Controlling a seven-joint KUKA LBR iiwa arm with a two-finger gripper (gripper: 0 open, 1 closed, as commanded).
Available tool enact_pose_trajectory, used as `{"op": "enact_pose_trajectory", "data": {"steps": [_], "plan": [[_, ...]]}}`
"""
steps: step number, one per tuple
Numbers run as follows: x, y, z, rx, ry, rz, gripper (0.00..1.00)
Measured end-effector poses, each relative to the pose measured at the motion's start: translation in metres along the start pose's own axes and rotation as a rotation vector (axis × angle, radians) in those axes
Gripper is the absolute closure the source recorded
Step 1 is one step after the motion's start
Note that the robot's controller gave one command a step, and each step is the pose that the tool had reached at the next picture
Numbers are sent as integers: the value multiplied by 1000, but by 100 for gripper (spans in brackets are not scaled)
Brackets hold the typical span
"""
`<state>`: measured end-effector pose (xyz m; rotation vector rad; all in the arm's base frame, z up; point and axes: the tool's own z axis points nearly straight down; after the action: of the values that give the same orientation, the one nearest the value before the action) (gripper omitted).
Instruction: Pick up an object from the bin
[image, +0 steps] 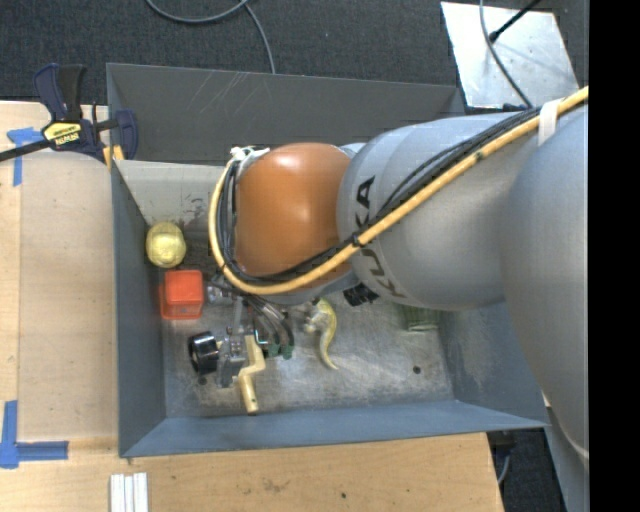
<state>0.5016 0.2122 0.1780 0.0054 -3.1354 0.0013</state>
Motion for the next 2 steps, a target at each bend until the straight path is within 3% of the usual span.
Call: {"op": "enact_pose_trajectory", "data": {"steps": [1, 2], "plan": [[-2, -1, -4, -2, -8, 3, 0], [8, -38, 98, -3, -20, -55, 100]]}}
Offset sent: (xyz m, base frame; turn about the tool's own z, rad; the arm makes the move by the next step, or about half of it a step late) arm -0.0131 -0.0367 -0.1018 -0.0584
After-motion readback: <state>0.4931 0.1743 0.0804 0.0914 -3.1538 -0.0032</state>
